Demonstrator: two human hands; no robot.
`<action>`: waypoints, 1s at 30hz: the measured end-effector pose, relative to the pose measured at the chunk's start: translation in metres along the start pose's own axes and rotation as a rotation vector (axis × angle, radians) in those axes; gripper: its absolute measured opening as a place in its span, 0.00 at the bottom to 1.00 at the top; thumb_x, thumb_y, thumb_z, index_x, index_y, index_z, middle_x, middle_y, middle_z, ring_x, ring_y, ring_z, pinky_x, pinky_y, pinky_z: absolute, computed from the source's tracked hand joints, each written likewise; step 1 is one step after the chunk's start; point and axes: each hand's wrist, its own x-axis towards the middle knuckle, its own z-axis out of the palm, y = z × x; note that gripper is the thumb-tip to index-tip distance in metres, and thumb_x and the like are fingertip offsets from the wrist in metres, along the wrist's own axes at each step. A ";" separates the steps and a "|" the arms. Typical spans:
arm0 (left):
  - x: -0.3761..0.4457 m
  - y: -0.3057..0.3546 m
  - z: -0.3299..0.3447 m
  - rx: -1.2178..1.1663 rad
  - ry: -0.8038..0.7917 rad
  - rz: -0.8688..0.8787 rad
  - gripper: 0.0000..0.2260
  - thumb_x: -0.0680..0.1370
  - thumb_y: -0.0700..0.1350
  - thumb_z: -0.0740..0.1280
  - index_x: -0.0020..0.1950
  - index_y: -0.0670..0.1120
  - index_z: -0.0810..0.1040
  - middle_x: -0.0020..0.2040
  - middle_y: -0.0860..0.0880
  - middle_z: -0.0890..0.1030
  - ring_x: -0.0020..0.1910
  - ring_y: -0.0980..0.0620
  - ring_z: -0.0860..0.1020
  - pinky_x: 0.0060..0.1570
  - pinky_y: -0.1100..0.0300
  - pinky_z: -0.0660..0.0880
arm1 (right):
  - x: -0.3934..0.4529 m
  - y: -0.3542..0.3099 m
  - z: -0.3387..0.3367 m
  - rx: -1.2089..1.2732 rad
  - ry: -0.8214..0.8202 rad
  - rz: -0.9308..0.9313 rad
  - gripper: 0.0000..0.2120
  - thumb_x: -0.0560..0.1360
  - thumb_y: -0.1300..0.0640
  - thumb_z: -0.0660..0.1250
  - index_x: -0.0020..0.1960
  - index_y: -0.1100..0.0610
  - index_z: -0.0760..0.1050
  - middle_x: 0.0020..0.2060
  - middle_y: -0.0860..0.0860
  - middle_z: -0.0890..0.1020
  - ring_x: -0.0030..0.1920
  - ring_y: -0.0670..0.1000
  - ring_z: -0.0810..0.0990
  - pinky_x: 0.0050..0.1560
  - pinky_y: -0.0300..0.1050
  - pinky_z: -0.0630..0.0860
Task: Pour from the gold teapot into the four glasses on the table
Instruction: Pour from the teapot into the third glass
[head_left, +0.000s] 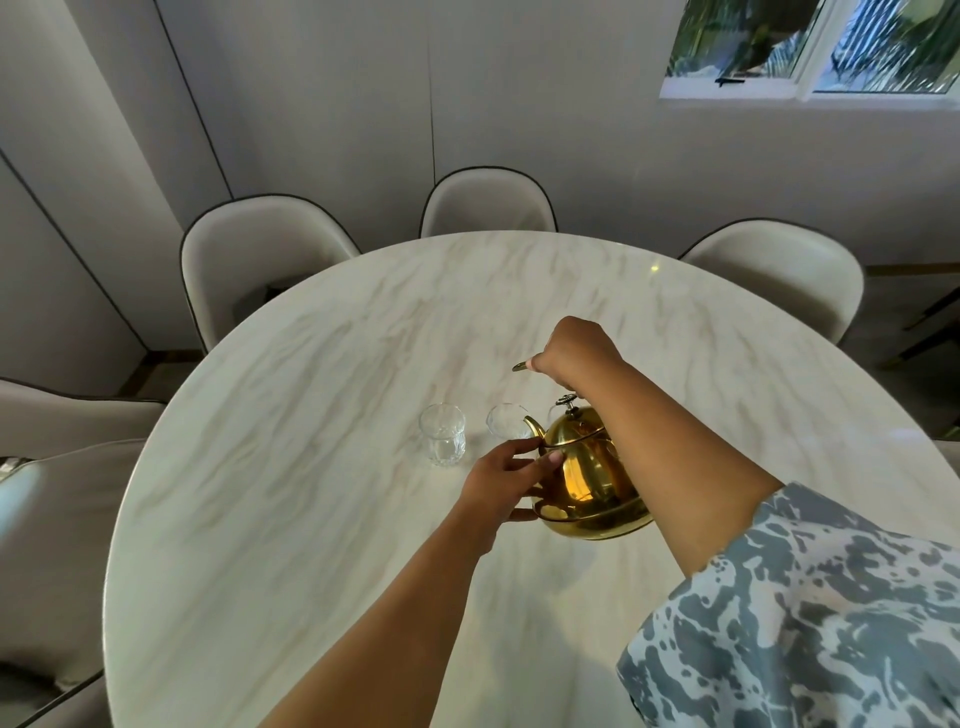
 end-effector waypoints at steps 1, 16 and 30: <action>0.000 0.000 0.000 -0.002 -0.001 0.001 0.24 0.72 0.54 0.75 0.66 0.51 0.76 0.54 0.49 0.84 0.48 0.53 0.84 0.37 0.60 0.81 | 0.000 0.000 0.000 -0.001 0.000 -0.001 0.19 0.74 0.52 0.71 0.32 0.58 0.66 0.30 0.52 0.72 0.28 0.51 0.70 0.27 0.40 0.66; -0.002 0.000 -0.001 -0.015 -0.012 0.009 0.25 0.73 0.53 0.74 0.67 0.50 0.76 0.56 0.47 0.84 0.50 0.50 0.84 0.41 0.58 0.82 | -0.001 -0.005 -0.002 -0.032 0.000 0.003 0.18 0.75 0.54 0.69 0.32 0.59 0.67 0.29 0.53 0.72 0.27 0.51 0.70 0.26 0.40 0.66; -0.003 -0.003 -0.003 -0.019 -0.024 -0.002 0.25 0.72 0.54 0.75 0.67 0.50 0.76 0.52 0.50 0.84 0.49 0.51 0.84 0.41 0.57 0.82 | 0.001 -0.005 0.002 -0.052 -0.011 0.000 0.17 0.75 0.55 0.69 0.33 0.59 0.68 0.29 0.53 0.73 0.27 0.51 0.71 0.26 0.40 0.65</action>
